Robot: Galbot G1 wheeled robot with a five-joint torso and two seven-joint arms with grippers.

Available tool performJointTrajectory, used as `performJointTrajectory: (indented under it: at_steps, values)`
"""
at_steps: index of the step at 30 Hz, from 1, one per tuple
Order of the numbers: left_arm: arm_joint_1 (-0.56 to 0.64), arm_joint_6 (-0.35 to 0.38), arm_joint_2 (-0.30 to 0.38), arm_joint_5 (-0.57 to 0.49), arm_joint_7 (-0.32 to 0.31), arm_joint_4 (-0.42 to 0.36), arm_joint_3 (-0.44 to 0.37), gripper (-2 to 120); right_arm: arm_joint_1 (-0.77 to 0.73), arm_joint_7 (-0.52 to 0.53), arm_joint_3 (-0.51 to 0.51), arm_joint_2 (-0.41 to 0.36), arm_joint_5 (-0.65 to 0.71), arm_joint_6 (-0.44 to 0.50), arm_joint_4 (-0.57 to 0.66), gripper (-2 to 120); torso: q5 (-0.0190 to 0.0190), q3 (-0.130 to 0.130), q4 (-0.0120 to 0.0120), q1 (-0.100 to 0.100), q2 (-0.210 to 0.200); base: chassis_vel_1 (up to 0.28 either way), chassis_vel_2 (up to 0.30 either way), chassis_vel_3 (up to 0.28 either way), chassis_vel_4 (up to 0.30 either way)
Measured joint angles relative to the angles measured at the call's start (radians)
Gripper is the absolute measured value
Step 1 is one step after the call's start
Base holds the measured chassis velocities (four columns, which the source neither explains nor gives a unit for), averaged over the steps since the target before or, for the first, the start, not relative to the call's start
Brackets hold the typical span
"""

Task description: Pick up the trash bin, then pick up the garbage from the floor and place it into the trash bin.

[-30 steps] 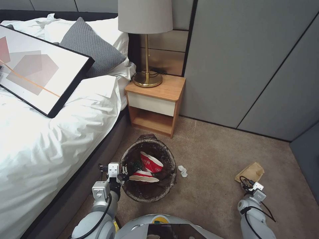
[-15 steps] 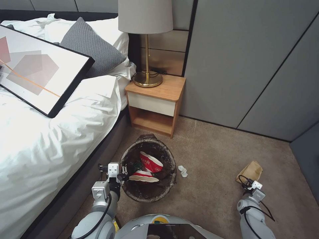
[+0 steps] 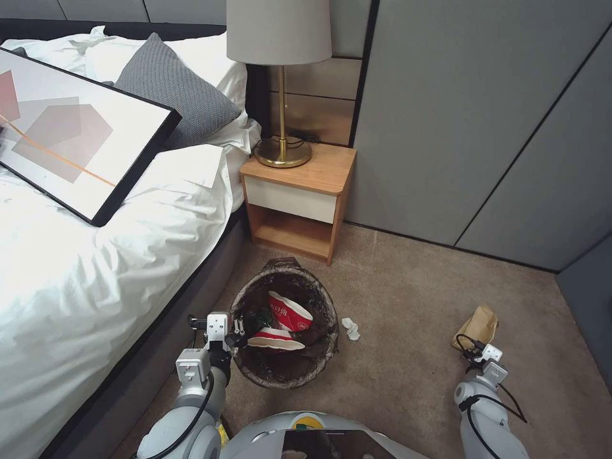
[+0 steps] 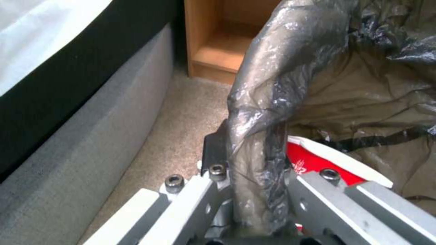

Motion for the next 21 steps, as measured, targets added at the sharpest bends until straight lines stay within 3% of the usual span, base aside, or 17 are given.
performJointTrajectory:
  at_steps: [10,15,19,21]
  values:
    - [-0.001,-0.001,0.001,0.001,0.000,0.002,0.001,0,-0.076,-0.029,-0.017,0.012,-0.001,0.033,0.165,7,-0.0003,0.000,0.0003,0.000,0.000,0.000,0.000,0.000,0.000]
    - [-0.001,-0.001,0.001,0.001,0.000,0.002,0.001,0,-0.082,-0.032,-0.018,0.013,-0.002,0.037,0.176,7,-0.0004,0.000,0.0001,0.000,0.000,0.000,0.000,0.000,0.000]
    - [-0.003,-0.001,0.001,0.001,0.000,0.004,0.001,0,-0.112,-0.050,-0.029,0.020,0.006,0.060,0.246,7,-0.0001,0.000,0.0000,0.000,0.000,0.000,0.000,0.000,0.000]
    - [-0.004,-0.001,0.001,0.001,0.000,0.006,0.001,0,-0.145,-0.086,-0.039,0.032,0.024,0.101,0.342,7,-0.0003,0.000,-0.0002,0.000,0.000,0.000,0.000,0.000,0.000]
